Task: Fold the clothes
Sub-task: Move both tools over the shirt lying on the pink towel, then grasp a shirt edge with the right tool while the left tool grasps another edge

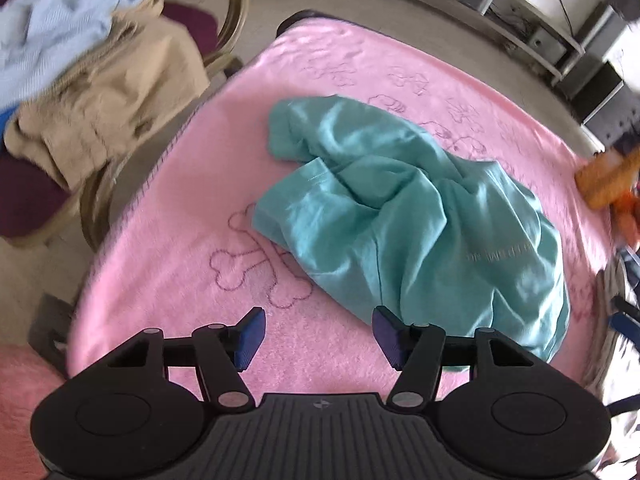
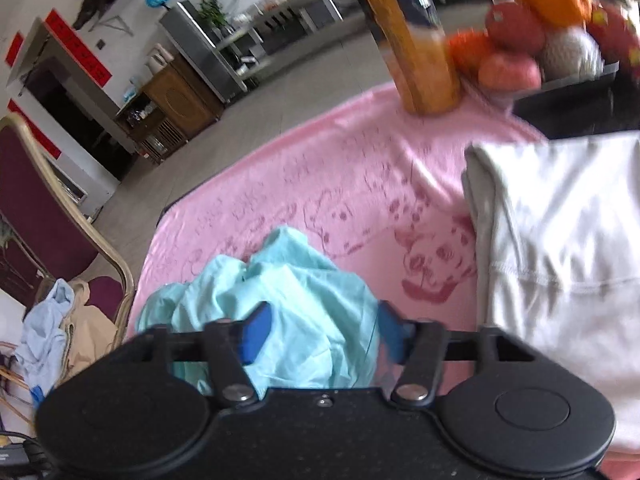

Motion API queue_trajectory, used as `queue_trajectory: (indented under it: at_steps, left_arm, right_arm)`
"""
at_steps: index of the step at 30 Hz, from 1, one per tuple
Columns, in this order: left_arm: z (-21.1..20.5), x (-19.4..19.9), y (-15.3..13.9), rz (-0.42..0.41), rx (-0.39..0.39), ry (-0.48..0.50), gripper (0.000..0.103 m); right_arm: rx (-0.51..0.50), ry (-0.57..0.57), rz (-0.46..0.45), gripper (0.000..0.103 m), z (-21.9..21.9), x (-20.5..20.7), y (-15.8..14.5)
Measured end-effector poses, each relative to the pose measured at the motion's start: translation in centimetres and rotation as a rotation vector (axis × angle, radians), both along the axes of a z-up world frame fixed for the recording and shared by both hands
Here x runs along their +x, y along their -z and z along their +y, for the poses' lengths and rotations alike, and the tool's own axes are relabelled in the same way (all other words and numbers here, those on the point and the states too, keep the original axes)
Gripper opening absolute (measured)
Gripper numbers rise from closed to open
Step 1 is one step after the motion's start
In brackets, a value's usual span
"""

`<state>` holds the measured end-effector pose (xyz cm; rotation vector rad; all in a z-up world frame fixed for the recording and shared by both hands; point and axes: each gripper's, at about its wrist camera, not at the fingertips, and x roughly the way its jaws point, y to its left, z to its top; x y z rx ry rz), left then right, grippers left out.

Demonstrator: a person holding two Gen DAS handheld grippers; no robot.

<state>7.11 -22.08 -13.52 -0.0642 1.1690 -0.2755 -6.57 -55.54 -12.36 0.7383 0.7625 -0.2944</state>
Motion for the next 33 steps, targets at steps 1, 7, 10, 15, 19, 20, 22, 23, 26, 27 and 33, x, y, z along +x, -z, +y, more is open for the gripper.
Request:
queue_trajectory:
  at_steps: [1, 7, 10, 15, 19, 20, 22, 23, 26, 27, 33]
  left_arm:
    - [0.0, 0.2, 0.3, 0.008, -0.007, -0.002, 0.059]
    - [0.7, 0.8, 1.7, 0.010, -0.052, -0.050, 0.064]
    - [1.1, 0.8, 1.6, 0.003, -0.067, -0.064, 0.063]
    - [1.9, 0.8, 1.4, -0.008, -0.091, -0.087, 0.063]
    - [3.0, 0.8, 0.8, -0.024, -0.115, -0.118, 0.063]
    - [3.4, 0.8, 0.6, -0.028, -0.124, -0.129, 0.063]
    - [4.0, 0.8, 0.4, -0.032, -0.140, -0.150, 0.062]
    - [4.1, 0.8, 0.5, -0.026, -0.145, -0.156, 0.061]
    - [3.6, 0.7, 1.3, 0.004, -0.163, -0.157, 0.058]
    - [3.3, 0.6, 1.5, 0.015, -0.169, -0.156, 0.055]
    - [1.6, 1.3, 3.4, 0.029, -0.170, -0.134, 0.054]
  right_arm:
    - [0.013, -0.001, 0.014, 0.030, -0.2, 0.3, 0.4]
    - [0.069, 0.023, 0.082, 0.039, -1.4, 1.4, 2.7]
    - [0.088, 0.052, 0.094, 0.039, -1.8, 1.6, 3.5]
    - [0.143, 0.086, 0.085, 0.034, -2.3, 1.7, 4.6]
    - [0.157, 0.161, 0.022, 0.002, -3.1, 0.8, 4.2]
    - [0.126, 0.217, -0.032, 0.002, -3.5, -0.4, 3.0]
    - [0.068, 0.282, -0.081, 0.002, -4.0, -2.4, 1.4]
    - [0.040, 0.291, -0.074, 0.002, -4.1, -3.0, 1.1]
    - [0.068, 0.306, -0.011, 0.002, -4.4, -3.5, 2.1]
    - [0.084, 0.309, 0.001, 0.002, -4.6, -3.6, 2.4]
    - [0.095, 0.291, 0.021, 0.003, -4.9, -3.7, 2.5]
